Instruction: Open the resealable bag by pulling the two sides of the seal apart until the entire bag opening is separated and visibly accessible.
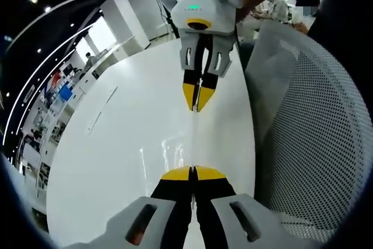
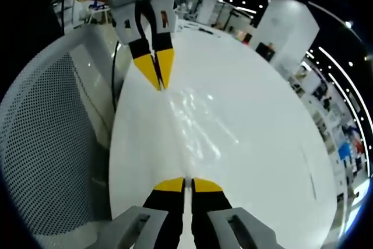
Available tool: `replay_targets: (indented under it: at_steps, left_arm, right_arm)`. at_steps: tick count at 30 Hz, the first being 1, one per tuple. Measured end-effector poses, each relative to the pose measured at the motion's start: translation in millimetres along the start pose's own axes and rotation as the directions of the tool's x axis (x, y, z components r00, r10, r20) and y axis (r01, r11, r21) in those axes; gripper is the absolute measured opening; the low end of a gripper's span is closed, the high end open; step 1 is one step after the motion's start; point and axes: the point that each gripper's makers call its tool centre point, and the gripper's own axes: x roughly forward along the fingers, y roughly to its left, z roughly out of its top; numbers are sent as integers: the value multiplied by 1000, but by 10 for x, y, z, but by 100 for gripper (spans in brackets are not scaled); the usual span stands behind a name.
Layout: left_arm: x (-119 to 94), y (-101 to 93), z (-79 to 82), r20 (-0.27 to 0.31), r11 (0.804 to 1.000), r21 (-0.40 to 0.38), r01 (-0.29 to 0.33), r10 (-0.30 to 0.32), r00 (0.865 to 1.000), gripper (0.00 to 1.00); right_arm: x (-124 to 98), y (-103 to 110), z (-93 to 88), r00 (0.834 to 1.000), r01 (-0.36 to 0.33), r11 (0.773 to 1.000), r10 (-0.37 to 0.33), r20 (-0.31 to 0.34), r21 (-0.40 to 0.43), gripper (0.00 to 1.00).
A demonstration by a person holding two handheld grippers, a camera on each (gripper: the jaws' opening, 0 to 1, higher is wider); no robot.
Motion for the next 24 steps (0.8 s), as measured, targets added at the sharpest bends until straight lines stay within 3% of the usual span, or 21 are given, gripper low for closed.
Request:
replay_targets:
  at_steps: [13,19,24]
  left_arm:
    - [2,17,-54,-10,1000,-24,-6,6,1000,0]
    - [37,-6,-165,-58,1000,3,4,-3,998,0]
    - [45,19,-169,-64,1000,-11,-19,18,998,0]
  right_arm:
    - [-54,3,31,1000,13,1000,-13,18,15,0]
    - [-103,-4,100,999,29,1000,-29,32,1,0]
    - [-100,13,94,999,34,999,-34,26,4,0]
